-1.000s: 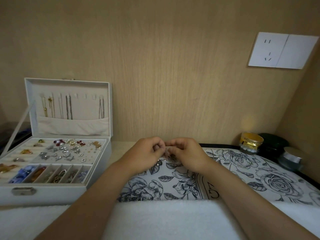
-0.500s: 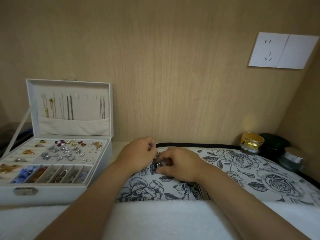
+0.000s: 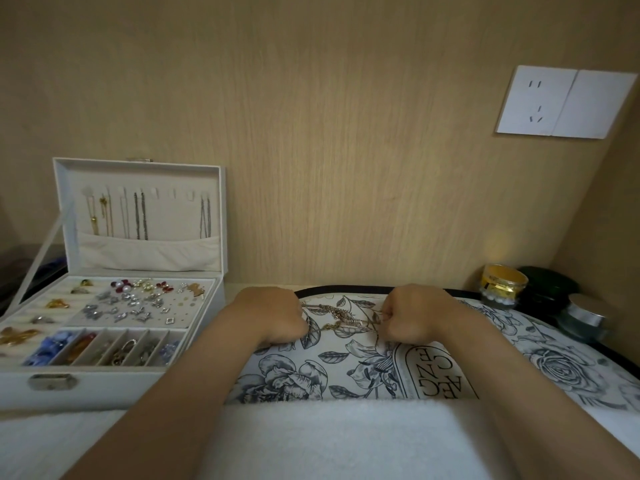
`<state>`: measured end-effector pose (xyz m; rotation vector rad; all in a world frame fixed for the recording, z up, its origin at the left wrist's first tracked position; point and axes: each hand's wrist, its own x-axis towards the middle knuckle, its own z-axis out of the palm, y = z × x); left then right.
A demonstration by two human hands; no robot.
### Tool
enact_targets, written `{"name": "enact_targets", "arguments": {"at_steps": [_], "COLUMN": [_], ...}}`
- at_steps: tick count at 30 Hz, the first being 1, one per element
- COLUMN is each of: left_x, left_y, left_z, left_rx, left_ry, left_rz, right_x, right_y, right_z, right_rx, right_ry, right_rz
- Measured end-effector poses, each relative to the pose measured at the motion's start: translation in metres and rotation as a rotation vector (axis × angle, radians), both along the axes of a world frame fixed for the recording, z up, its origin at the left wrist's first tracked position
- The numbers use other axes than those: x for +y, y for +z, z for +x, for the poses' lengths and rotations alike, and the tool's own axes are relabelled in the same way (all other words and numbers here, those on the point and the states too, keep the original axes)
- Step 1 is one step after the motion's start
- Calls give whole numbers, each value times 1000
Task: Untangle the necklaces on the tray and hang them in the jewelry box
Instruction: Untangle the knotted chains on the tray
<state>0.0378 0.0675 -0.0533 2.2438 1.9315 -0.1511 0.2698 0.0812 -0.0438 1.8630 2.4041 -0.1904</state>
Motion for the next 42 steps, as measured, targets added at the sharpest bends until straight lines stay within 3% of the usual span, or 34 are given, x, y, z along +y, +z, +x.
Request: {"name": "enact_targets", "arguments": {"at_steps": [3, 6, 10, 19, 30, 32, 36, 42], "left_x": [-1, -1, -2, -1, -3, -2, -3, -4], "left_y": [5, 5, -5, -8, -2, -3, -5, -7], "left_z": [-2, 0, 11, 6, 7, 8, 21, 30], "left_rx": [8, -97, -276, -307, -315, -435, -860, -1027], "left_ry": [4, -49, -164, -168, -113, -121, -127, -124], "left_rz": [8, 110, 203, 71, 30, 73, 119, 23], "right_x": [0, -1, -7, 5, 3, 4, 2, 1], "right_y": [1, -1, -4, -2, 16, 18, 20, 23], "right_z": [-3, -9, -16, 3, -10, -12, -19, -22], "right_rx": [-44, 109, 227, 417, 1543, 1612, 1808, 1906], "right_ry": [24, 103, 162, 144, 46, 83, 96, 67], "right_rz": [123, 210, 85, -77, -207, -214, -335, -331]}}
